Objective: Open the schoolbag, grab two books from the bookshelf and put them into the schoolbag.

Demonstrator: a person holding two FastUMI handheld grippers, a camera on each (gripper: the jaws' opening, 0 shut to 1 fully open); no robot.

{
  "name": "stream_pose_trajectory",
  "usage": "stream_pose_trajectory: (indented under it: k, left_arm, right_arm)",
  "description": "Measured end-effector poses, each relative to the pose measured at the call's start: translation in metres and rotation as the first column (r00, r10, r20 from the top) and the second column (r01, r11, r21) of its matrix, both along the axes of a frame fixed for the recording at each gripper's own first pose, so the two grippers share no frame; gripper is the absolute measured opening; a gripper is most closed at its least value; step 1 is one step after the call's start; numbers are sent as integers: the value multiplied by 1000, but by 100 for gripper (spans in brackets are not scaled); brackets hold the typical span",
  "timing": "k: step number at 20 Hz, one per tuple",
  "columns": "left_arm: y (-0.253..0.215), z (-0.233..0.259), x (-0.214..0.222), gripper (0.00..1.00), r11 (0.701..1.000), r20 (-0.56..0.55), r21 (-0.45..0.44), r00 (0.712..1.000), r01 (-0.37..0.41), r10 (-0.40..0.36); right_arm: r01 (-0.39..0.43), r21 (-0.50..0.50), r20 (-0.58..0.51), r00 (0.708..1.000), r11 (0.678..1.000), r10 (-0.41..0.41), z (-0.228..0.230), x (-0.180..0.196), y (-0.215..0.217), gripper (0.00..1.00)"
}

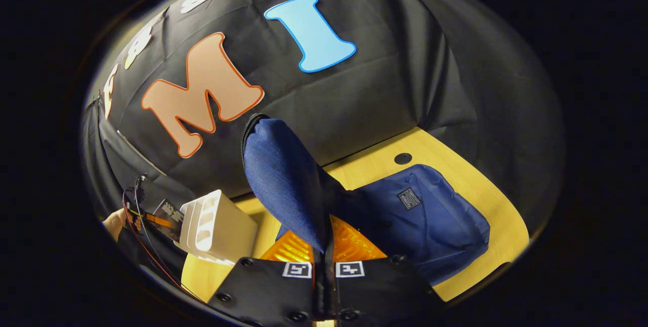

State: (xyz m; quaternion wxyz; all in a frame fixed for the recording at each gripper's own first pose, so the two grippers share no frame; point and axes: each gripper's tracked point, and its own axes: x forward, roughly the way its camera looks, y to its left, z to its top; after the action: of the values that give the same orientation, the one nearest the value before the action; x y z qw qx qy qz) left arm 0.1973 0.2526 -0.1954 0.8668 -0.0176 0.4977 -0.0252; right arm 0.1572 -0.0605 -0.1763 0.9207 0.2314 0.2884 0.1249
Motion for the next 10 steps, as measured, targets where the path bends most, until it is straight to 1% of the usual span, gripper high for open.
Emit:
stream_pose_trajectory:
  k: [4, 9, 10]
  left_arm:
    - [1, 4, 3, 36, 999, 44, -31, 998, -44, 45]
    - [6, 14, 10, 36, 996, 111, -59, 991, -74, 80]
    - [6, 17, 11, 37, 995, 119, -63, 989, -78, 85]
  right_arm:
    - [-2, 1, 1, 1000, 1000, 2, 2, 0, -1, 3]
    - [-3, 0, 4, 1000, 1000, 3, 2, -1, -2, 3]
    - [-3, 0, 4, 1000, 1000, 3, 2, -1, -1, 3]
